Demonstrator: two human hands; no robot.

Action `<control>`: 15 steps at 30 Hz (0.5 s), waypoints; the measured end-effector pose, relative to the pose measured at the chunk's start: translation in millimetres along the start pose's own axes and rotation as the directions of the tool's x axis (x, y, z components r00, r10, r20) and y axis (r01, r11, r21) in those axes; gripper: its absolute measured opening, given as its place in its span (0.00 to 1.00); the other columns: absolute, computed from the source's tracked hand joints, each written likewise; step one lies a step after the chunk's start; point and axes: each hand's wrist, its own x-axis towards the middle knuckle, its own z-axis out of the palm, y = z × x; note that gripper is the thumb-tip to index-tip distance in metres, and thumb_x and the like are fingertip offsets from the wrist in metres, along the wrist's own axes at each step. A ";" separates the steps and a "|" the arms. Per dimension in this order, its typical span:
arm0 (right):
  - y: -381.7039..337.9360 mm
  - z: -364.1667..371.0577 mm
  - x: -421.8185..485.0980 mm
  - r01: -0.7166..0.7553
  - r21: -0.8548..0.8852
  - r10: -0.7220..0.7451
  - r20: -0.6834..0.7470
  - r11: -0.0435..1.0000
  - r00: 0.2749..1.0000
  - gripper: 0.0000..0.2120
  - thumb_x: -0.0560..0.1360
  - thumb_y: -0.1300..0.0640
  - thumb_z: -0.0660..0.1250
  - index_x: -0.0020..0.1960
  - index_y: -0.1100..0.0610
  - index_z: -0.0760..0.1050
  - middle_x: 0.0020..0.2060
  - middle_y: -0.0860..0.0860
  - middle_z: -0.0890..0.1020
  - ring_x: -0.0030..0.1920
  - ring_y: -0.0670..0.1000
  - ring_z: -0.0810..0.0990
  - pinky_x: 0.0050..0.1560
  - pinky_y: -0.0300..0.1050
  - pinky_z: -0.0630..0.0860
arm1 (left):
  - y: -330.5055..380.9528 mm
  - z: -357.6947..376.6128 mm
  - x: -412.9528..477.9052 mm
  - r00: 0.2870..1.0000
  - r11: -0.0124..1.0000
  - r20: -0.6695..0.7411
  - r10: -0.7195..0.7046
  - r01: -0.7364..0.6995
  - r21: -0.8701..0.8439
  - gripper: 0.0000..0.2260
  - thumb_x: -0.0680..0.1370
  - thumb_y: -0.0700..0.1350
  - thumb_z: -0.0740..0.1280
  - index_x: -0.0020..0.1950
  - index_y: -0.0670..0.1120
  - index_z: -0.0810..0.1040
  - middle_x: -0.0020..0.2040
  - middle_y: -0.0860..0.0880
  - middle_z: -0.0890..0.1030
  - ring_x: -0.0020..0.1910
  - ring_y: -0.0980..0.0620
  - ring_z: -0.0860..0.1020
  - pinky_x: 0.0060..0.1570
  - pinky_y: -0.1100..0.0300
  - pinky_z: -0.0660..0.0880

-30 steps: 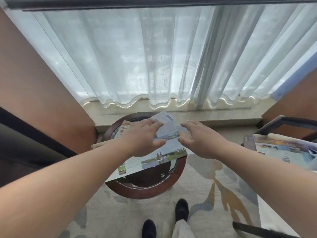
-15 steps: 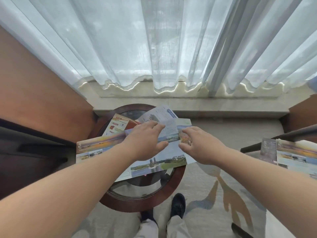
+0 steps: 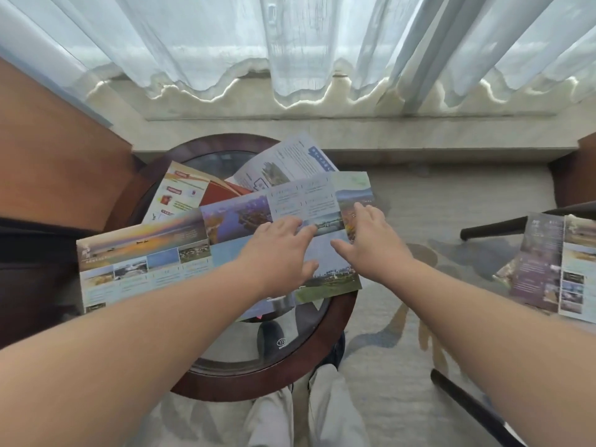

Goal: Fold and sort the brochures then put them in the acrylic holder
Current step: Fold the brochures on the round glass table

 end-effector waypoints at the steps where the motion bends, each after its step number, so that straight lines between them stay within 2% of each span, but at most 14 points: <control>1: 1.0 4.5 7.9 -0.040 0.010 0.040 0.003 0.999 0.999 0.44 0.77 0.42 0.65 0.80 0.58 0.45 0.79 0.57 0.51 0.79 0.57 0.52 0.76 0.55 0.57 | -2.8 4.5 4.5 1.000 1.000 -0.015 0.004 -0.004 0.012 0.30 0.79 0.60 0.58 0.78 0.49 0.57 0.76 0.44 0.62 0.75 0.44 0.60 0.72 0.48 0.59; 3: 3.4 12.7 21.3 -0.107 0.020 0.108 -0.004 0.994 0.994 0.47 0.76 0.39 0.66 0.80 0.59 0.42 0.80 0.57 0.48 0.79 0.57 0.49 0.76 0.56 0.56 | -5.1 12.6 12.7 0.999 0.999 -0.043 0.015 -0.014 0.029 0.30 0.79 0.60 0.58 0.78 0.49 0.57 0.76 0.44 0.61 0.75 0.44 0.59 0.72 0.48 0.58; 5: 6.4 19.7 31.3 -0.172 0.030 0.172 0.003 0.985 0.985 0.49 0.75 0.36 0.66 0.80 0.60 0.42 0.80 0.57 0.49 0.79 0.57 0.51 0.75 0.56 0.58 | -3.1 20.4 18.2 0.998 0.999 -0.049 0.030 -0.029 0.025 0.30 0.79 0.59 0.59 0.77 0.49 0.57 0.75 0.44 0.61 0.74 0.44 0.59 0.71 0.48 0.58; 7: 9.7 24.6 39.6 -0.242 0.044 0.241 0.029 0.969 0.970 0.48 0.74 0.35 0.66 0.79 0.62 0.48 0.77 0.59 0.58 0.76 0.59 0.60 0.71 0.56 0.64 | -0.8 26.7 21.8 0.998 0.999 -0.040 0.045 -0.044 0.014 0.29 0.79 0.58 0.59 0.77 0.49 0.58 0.75 0.45 0.61 0.74 0.45 0.59 0.71 0.48 0.58; 10: 12.0 30.8 47.3 -0.276 -0.014 0.277 0.027 0.961 0.961 0.34 0.75 0.37 0.65 0.70 0.61 0.65 0.64 0.58 0.75 0.63 0.60 0.75 0.56 0.54 0.74 | -3.3 33.0 24.7 0.999 0.999 -0.013 0.047 -0.047 -0.004 0.29 0.79 0.58 0.59 0.77 0.49 0.57 0.75 0.45 0.61 0.74 0.45 0.58 0.72 0.48 0.58; 13: 13.3 36.1 48.2 -0.251 -0.042 0.249 -0.048 0.967 0.967 0.20 0.78 0.44 0.64 0.60 0.59 0.73 0.54 0.56 0.80 0.54 0.60 0.79 0.46 0.49 0.73 | -6.7 37.1 26.0 0.999 0.999 0.002 0.043 -0.043 -0.013 0.29 0.79 0.57 0.59 0.77 0.49 0.57 0.75 0.45 0.61 0.73 0.45 0.59 0.72 0.48 0.58; 15: 14.1 36.5 46.0 -0.243 -0.074 0.236 -0.092 0.967 0.967 0.14 0.80 0.48 0.63 0.56 0.58 0.75 0.53 0.56 0.80 0.53 0.60 0.78 0.43 0.48 0.70 | -8.1 37.4 26.0 0.999 0.999 0.022 0.032 -0.032 -0.023 0.29 0.79 0.57 0.59 0.77 0.49 0.58 0.75 0.45 0.61 0.73 0.45 0.60 0.72 0.48 0.58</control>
